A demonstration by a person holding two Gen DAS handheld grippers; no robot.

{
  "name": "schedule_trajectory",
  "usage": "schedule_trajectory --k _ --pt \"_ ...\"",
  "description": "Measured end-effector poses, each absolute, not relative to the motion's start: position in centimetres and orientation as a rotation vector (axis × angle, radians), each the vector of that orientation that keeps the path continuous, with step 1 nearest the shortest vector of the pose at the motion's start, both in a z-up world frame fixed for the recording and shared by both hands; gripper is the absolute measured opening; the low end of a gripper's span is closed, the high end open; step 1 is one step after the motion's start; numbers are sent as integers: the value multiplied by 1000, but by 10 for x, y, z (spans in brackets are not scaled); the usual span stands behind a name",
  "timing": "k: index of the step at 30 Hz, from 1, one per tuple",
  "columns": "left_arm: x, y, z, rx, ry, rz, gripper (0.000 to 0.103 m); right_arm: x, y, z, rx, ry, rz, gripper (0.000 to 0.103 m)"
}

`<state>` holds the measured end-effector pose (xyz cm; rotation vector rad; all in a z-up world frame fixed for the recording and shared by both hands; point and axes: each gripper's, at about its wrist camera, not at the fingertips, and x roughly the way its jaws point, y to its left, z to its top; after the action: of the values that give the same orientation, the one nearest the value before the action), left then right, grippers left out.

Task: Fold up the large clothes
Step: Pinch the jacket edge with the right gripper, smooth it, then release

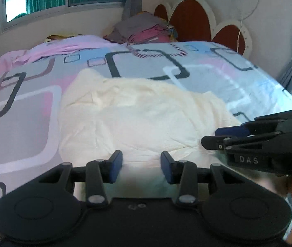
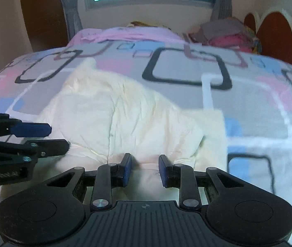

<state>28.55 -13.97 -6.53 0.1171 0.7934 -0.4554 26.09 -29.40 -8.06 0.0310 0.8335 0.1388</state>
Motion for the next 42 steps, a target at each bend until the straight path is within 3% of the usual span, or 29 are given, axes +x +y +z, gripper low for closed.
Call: schedule_trajectory --k 8,17,21,22,23,24,25,27,29,31,35,39,41,42 --pt "248 -121 -31 104 757 -473 40 209 -307 -44 30 789 148 28" --pt "230 -119 -71 109 831 -459 40 189 -307 -83 74 884 140 28" --pt "230 -116 -63 113 838 -457 40 186 -322 -70 142 865 139 28" --pt "227 -113 -58 109 829 -451 45 183 -330 -64 165 842 126 28" --pt "223 -108 -52 107 810 -434 68 181 -337 -58 184 829 115 28" --pt "218 -105 -48 107 784 -411 82 180 -345 -52 206 822 111 28" --pt "213 -100 -43 107 755 -395 93 178 -350 -47 220 816 114 37" --pt "207 -94 -39 106 750 -416 75 173 -351 -37 199 783 149 56" --pt "205 -92 -40 96 795 -440 61 168 -344 -34 165 788 191 56" --pt "200 -96 -45 118 807 -433 61 163 -334 -39 135 805 228 56" --pt "201 -104 -65 123 871 -415 65 166 -321 -70 81 908 205 56" --pt "201 -104 -65 136 875 -399 69 164 -325 -65 92 881 203 56" --pt "202 -103 -61 134 870 -383 84 165 -334 -59 128 850 173 56" --pt "202 -101 -59 133 861 -372 89 168 -342 -56 157 839 151 72"
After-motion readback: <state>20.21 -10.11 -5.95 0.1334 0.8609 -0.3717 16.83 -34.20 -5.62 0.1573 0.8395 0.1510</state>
